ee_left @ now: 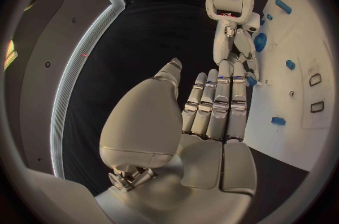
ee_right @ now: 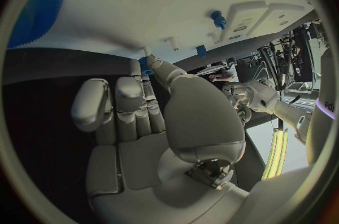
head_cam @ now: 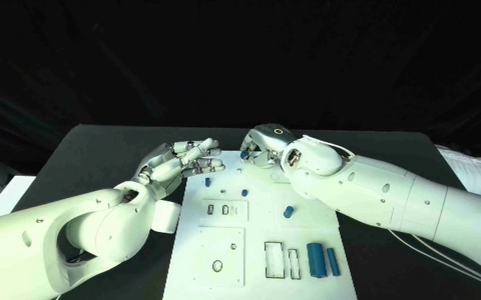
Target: Assemble the parts on the task board
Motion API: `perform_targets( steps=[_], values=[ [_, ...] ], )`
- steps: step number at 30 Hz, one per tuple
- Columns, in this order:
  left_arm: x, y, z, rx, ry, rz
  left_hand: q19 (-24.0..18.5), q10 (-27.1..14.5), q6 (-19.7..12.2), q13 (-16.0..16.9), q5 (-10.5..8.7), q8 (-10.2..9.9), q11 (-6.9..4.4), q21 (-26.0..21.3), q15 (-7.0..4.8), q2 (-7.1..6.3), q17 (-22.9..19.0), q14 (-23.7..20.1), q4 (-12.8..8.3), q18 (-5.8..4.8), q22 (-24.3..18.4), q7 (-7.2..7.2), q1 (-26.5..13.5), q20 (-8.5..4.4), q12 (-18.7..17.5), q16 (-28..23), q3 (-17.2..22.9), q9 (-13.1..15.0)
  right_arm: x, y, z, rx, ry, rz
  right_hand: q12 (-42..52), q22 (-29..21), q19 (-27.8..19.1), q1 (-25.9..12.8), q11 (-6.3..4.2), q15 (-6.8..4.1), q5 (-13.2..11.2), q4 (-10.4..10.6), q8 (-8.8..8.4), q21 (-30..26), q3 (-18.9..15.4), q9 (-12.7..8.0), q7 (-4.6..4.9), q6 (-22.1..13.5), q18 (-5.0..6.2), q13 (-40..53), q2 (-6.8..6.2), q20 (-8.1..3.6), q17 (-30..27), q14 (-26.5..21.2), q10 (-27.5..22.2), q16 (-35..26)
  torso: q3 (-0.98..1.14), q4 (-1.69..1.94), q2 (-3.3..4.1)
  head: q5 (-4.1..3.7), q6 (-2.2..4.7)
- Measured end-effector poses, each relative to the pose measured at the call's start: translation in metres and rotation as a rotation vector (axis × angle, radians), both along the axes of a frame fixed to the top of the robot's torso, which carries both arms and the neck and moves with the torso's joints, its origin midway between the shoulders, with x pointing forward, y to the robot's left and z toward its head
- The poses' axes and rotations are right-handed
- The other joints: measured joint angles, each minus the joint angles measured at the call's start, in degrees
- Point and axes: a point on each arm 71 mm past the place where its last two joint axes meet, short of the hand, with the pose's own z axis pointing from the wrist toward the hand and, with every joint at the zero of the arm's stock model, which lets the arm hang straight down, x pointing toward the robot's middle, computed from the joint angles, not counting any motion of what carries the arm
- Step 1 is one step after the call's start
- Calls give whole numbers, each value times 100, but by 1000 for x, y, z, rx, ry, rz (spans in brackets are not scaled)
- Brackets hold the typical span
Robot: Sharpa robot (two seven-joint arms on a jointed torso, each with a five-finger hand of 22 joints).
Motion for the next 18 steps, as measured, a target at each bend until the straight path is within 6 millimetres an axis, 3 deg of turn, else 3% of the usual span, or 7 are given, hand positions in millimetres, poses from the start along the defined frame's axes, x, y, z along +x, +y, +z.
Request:
perform_targets(
  steps=[18],
  values=[
    [2, 2, -1, 2, 0, 6, 0, 0, 0, 0, 0, 0, 0, 0, 0, 0, -1, 0, -16, 0, -7, 0, 0, 0, 0, 0, -16, 0, -2, -2, 1, -1, 3, 6, 0, -1, 0, -61, 1, 0, 1, 102, -27, 0, 4, 2, -4, -4, 0, 0, -75, 0, -13, 0, 0, -1, -3, 3, 21, 19, -29]
  ],
)
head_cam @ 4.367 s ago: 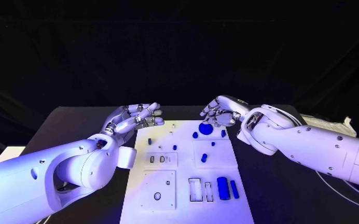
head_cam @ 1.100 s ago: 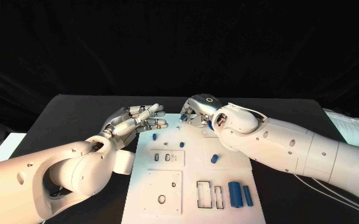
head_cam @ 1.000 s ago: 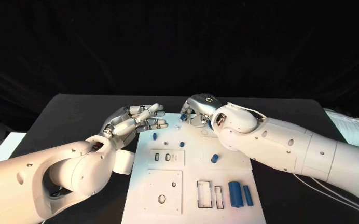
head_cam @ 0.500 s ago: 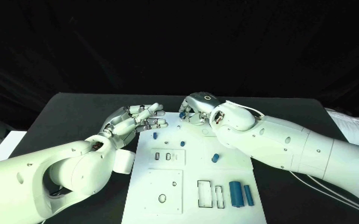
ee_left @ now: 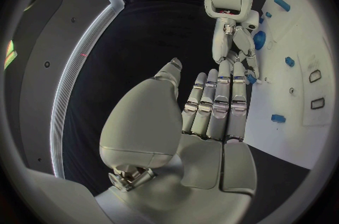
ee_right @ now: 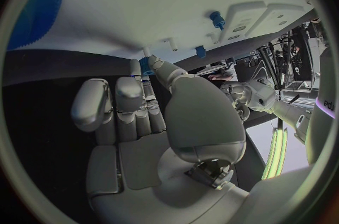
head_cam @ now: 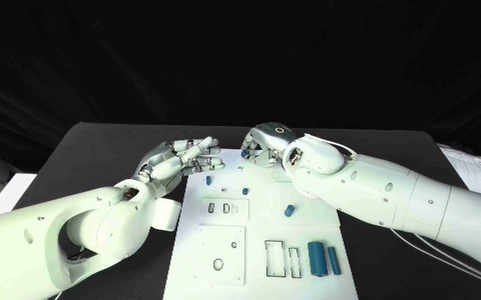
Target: Assemble the parts on the task board
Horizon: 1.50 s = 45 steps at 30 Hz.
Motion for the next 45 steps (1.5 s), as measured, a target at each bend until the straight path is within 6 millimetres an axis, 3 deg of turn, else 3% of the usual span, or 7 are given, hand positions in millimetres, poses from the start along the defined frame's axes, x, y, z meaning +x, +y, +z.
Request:
perform_targets(
  steps=[21, 23, 25, 28, 32, 40, 45],
  values=[
    [0, 0, 0, 1, 1, 1, 0, -20, 0, 0, 0, 0, 20, 0, 15, 0, 5, -15, 0, 0, 1, 0, 0, 0, -24, 0, 0, 0, -2, 0, -4, -3, 9, 1, 0, -27, -53, -44, 22, 0, 25, 71, 16, 0, -4, 50, -12, -9, 0, 0, -60, 12, -55, 0, -20, -27, -4, 1, 19, -4, -1],
    [0, 0, 0, 1, 1, 1, 0, -20, 0, 0, 0, 0, 20, 0, 15, 0, 5, -15, 0, 0, 1, 0, 0, 0, -24, 0, 0, 0, -2, 0, -4, -3, 10, 0, 0, -125, -122, -115, 73, 2, 25, 135, 5, -28, -7, 98, -10, -12, -1, -14, -131, 28, -136, -2, -119, -98, -4, 2, 21, -4, 2],
    [0, 0, 0, 1, 1, 1, 0, -20, 0, 0, 0, 0, 20, 0, 15, 0, 5, -15, 0, 1, 1, 0, 0, 0, -24, 0, 0, 0, -1, 0, -5, -3, 11, -3, 0, -344, -261, -144, 129, 74, 13, 224, 2, -173, -28, 144, 63, -281, 0, -30, -266, 73, -331, -74, -352, -270, -4, 2, 21, -4, 5],
    [0, 0, 0, 1, 1, 1, 0, -20, 0, 0, 0, -22, 20, 0, 15, 0, 5, -15, 0, 1, -5, 0, 0, 0, -24, 0, 0, 0, 0, -1, -7, -5, 16, -8, 0, -725, -471, -165, 219, 157, -17, 338, -22, -421, -175, -30, 161, -864, 0, -29, -470, 139, -694, -157, -708, -585, -8, 2, 22, -4, 11],
    [0, 1, 0, 1, 1, 2, 0, -20, 0, 0, 0, -27, 20, 0, 15, 0, 4, -15, 0, 0, -5, 0, 0, 0, -24, 0, 0, 0, 0, -1, -7, -4, 19, -12, 0, -940, -543, -104, 261, 175, -71, 433, -22, -560, -469, -64, 211, -1276, 0, -18, -542, 194, -914, -175, -907, -782, -8, 3, 26, -5, 14],
    [1, 1, 0, 2, 1, 3, -21, -20, 0, 0, 0, -27, 20, 0, 14, 0, 4, -15, 0, 1, -5, 0, 0, 20, -24, -22, 0, 0, -6, -10, -4, 10, 13, -10, 133, -705, -426, 102, 231, 152, -16, 502, 31, -420, -538, -14, 192, -1050, 0, 44, -428, 164, -737, -109, -665, -622, -1, -1, 26, -7, 23],
    [1, 4, 0, 2, 3, 8, -20, -20, 0, 0, 0, -27, 20, 0, 14, 0, 4, -14, 0, 0, -5, 0, 0, 20, -24, -22, 0, 0, -17, -37, 4, 33, 13, -27, 315, -318, -229, 181, 154, 101, 96, 574, 83, -168, -465, 9, 156, -825, 0, 133, -426, 116, -402, -18, -214, -326, -1, -21, 19, -13, 36]
  ],
)
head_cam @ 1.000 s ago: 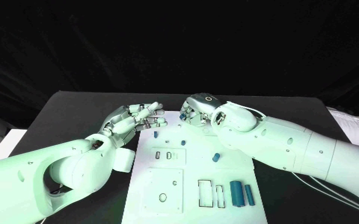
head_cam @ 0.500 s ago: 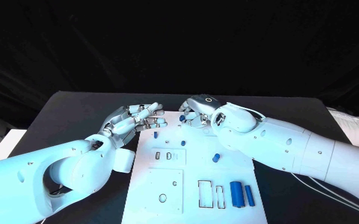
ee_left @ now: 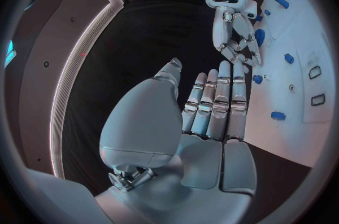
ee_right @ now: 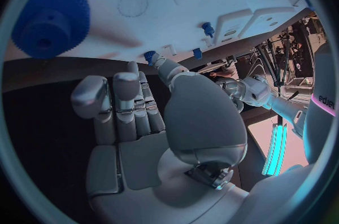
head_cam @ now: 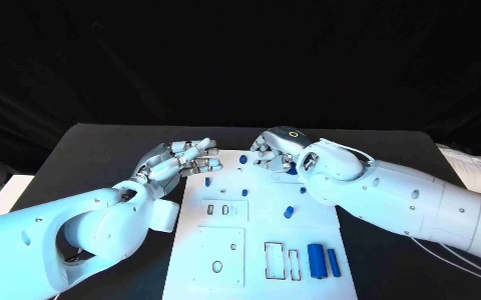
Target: Assemble the parts on the task board
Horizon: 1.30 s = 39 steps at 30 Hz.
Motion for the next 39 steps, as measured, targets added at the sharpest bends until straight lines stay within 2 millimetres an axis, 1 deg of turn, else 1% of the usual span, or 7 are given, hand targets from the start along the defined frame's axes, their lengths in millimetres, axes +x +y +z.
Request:
perform_targets(
  steps=[5, 8, 11, 14, 19, 22, 39],
  values=[
    [0, 2, 0, 0, 2, 4, 0, 0, 0, 0, 0, 0, 0, 0, 0, 0, 0, 0, 0, 0, 0, 0, 0, 0, 0, 0, 0, 0, -9, -34, 13, 34, 23, -54, 570, 591, 263, 7, -237, -167, 56, 72, 18, 387, -72, 0, -107, 116, -15, 423, -156, -162, 732, 18, 965, 632, -3, -36, -16, -14, 19],
    [1, 3, 0, 0, 3, 7, 0, 0, 0, 0, 0, 0, 0, 0, 0, 0, 6, 0, 0, 0, 0, 0, 0, 0, 0, 0, 0, 0, -11, -55, 18, 58, 63, -106, 1263, 1107, 461, -46, -315, -245, 110, 197, 18, 714, -331, -12, -185, 94, -138, 1181, -236, -242, 1532, 19, 1187, 1298, -10, -64, -26, -31, 31],
    [2, 3, -1, 0, 4, 8, 0, 0, 0, 0, 0, 0, 0, 0, 0, 0, 5, 0, 0, -1, 1, 0, 0, 0, 0, 0, 0, 0, -12, -68, 18, 74, 106, -150, 2949, 1472, 583, -45, -364, -247, 198, 328, 18, 937, -674, -20, -223, 52, -226, 3003, -235, -237, 2443, 17, 1192, 2013, -12, -92, -35, -34, 43],
    [2, 3, -1, -1, 5, 9, 0, 0, 0, 0, 0, 0, 0, 0, 0, 0, 5, 0, 0, 0, 1, 0, 0, 0, 0, 0, 0, 0, -13, -75, 16, 79, 146, -183, 4548, 1668, 622, 11, -322, -241, 251, 529, 18, 1057, -1119, -22, -187, -48, -226, 4737, -286, -198, 2864, 18, 1026, 2478, -10, -117, -37, -25, 46],
    [3, 3, -1, -3, 7, 8, 0, 0, 0, 0, 0, 0, 0, 0, 0, 0, 5, 0, 0, 0, -4, 0, 0, 0, 0, 0, 0, 0, -12, -81, 13, 68, 187, -219, 6572, 1876, 676, 208, -216, -141, 311, 926, 60, 1167, -1594, -15, -128, -111, -226, 6790, -184, -143, 2900, 17, 1224, 2823, -8, -129, -37, -39, 41],
    [3, 4, -1, -4, 8, 8, 0, 0, 0, 0, 0, 0, 0, 0, 0, 0, 5, 0, 0, 0, -4, 0, 0, 0, 0, 0, 0, 0, -10, -83, 11, 61, 204, -236, 7102, 1974, 703, 259, -202, -141, 335, 1035, 63, 1225, -1703, -16, -108, -131, -313, 6948, -173, -116, 2900, 17, 1296, 2942, -10, -127, -37, -51, 35],
    [4, 4, -2, -6, 10, 6, 0, 0, 0, 0, 0, 0, 0, 0, 0, 0, 4, 0, 0, -1, -4, 0, 0, 0, 0, 0, 0, 0, 0, -73, -5, 51, 263, -262, 7406, 1983, 744, 387, -202, -141, 455, 1090, 125, 1277, -1724, -9, -115, -159, -314, 6958, -92, -75, 2899, 17, 1296, 3073, -18, -122, -30, -30, 3]
  ],
)
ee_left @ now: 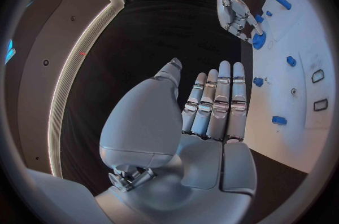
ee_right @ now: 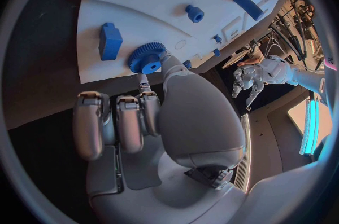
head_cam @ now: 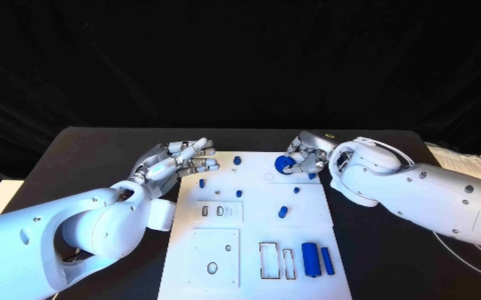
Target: Assemble the parts on the task board
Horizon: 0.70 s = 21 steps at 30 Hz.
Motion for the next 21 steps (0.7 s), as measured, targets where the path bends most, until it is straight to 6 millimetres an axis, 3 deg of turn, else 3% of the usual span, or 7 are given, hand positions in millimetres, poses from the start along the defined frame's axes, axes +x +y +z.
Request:
perform_targets(
  steps=[9, 13, 17, 21],
  values=[
    [0, 0, 0, 0, 1, -1, 0, 0, 0, 0, 0, 0, 0, 0, 0, 0, 0, 0, 0, 0, 0, 0, 0, 0, 0, 0, 0, 0, 1, 3, 0, 4, 0, 3, 156, -1, 0, 92, 0, 0, 55, -12, 73, 60, 12, 12, -11, 19, 0, -1, 94, 0, -1, 0, 0, 45, 0, -5, 0, 16, -14],
    [0, 0, 0, 0, 2, -2, 0, 0, 0, 0, 0, 0, 0, 0, 0, 0, 0, 0, 0, 0, 1, 0, 0, 0, 0, 0, 0, 0, 1, 3, 0, 0, -6, 5, 266, -1, 21, 252, 0, 0, 55, -134, 173, 102, 135, 59, -33, 199, 0, -1, 210, -22, -1, 0, 0, 78, 0, -6, 0, 11, -14],
    [0, 0, 0, -1, 3, -3, 0, 0, 0, 0, 0, 0, 0, 0, 0, 0, 0, 0, 0, 0, 1, 0, 0, 0, 0, 0, 0, 0, 1, 4, 0, -16, -20, 12, 349, -1, 21, 437, -12, 0, -148, -316, 230, 133, 283, 80, -66, 315, 1, -1, 216, -22, -1, 0, 13, 111, 0, -6, 0, 9, -12],
    [0, 0, 0, -1, 3, -4, 0, 0, 0, 0, 0, 0, 0, 0, 0, 0, 5, 0, 0, 0, -5, 0, 0, 0, 0, 0, 0, 0, -1, 6, 0, -42, -41, 24, 349, -2, 42, 483, -20, 0, -172, -401, 248, 156, 369, 84, -85, 333, -63, -2, 199, -42, -1, 0, 20, 111, 2, -6, 0, 6, -23]
  ],
)
